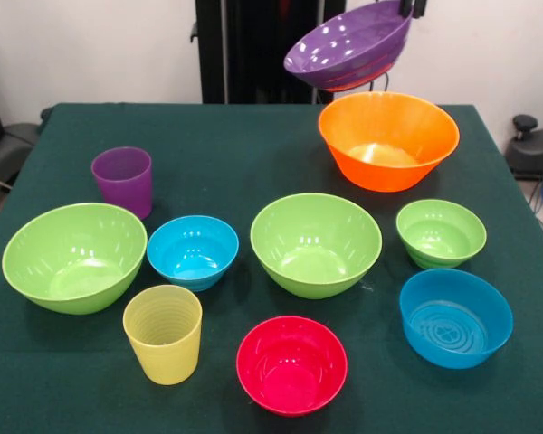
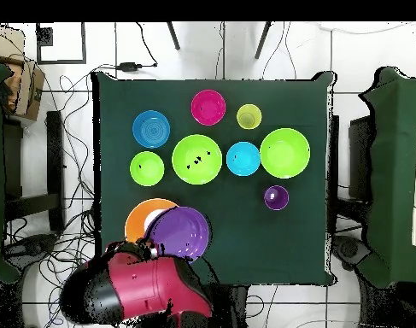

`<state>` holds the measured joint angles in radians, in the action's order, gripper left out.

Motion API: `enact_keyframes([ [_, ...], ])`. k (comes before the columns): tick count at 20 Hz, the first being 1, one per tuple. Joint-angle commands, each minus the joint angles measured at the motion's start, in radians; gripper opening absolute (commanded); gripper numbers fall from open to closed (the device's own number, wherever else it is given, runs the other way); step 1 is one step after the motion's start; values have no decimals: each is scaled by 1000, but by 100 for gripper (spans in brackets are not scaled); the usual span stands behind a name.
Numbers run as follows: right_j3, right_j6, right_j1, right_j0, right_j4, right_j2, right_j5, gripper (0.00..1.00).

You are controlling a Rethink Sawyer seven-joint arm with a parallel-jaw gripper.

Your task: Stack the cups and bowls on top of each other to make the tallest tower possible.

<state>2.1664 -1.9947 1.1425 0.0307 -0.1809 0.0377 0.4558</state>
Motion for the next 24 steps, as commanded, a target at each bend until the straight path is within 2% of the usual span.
enact_keyframes([
  [1, -1, -221, -46, 58, 34, -32, 43, 0],
  [11, -48, -187, -92, 43, 54, -7, 41, 0],
  [18, -73, -191, -101, 63, 53, -16, 65, 0],
  [22, -78, -206, -103, 72, 58, -24, 34, 0],
  [24, -86, -208, -107, 83, 58, -29, 59, 0],
])
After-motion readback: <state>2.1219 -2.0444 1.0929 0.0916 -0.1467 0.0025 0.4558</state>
